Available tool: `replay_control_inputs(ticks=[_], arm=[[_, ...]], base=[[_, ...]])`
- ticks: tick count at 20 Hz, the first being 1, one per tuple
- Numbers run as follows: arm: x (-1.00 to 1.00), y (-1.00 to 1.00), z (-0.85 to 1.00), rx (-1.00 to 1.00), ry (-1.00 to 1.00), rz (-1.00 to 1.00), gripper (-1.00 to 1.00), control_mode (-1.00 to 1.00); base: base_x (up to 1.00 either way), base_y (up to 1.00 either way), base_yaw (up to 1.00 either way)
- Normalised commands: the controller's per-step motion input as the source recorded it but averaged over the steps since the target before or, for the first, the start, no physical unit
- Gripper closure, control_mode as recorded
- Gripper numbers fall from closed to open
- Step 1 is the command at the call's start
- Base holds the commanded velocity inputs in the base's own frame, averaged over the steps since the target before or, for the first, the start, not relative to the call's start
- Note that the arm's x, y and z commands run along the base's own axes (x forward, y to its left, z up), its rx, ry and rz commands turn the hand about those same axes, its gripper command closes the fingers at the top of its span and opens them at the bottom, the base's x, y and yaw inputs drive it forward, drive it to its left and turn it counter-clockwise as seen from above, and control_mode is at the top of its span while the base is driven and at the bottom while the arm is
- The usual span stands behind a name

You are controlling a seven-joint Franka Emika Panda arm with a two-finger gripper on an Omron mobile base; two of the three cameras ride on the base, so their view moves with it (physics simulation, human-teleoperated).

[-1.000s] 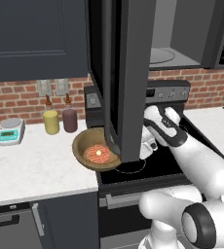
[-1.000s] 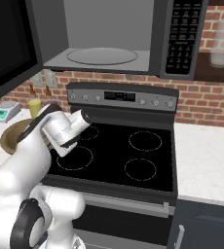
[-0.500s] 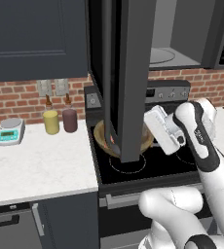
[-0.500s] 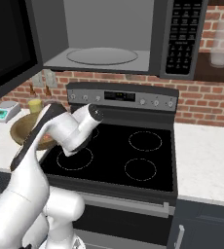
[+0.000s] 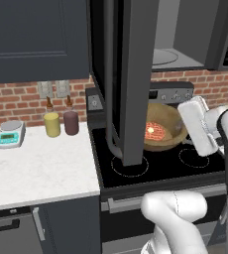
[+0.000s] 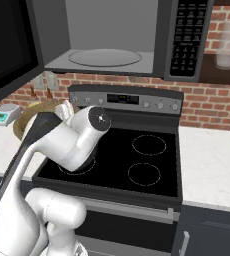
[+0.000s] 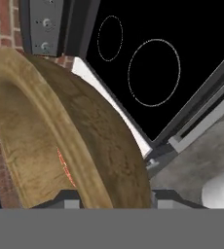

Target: Open the microwave, place the bowl with waffle inside the microwave, then close the microwave door and turn it on.

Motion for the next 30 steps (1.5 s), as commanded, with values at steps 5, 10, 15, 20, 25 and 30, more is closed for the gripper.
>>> replay_control_inputs(ticks=[5,10,15,20,25,30], arm=[[-0.52,-0.53,0.94,0.00,-0.01,-0.25,1.00,-1.00],[-0.21,-0.46,0.95,0.00,-0.12,-0.24,1.00,-1.00],[-0.05,-0.40,0.66,0.00,-0.13,-0.23,1.00,-1.00],[0.02,-0.15,0.42,0.00,-0.18,-0.26,1.00,-1.00],[0.14,0.00,0.12,0.00,-0.23,-0.26,1.00,-1.00],[0.47,0.02,0.02,0.00,-0.17,-0.08,1.00,-1.00]], base=[[0.00,0.00,0.00],[0.00,0.00,0.00],[0.00,0.00,0.00],[0.00,0.00,0.00],[0.00,0.00,0.00],[0.00,0.00,0.00]])
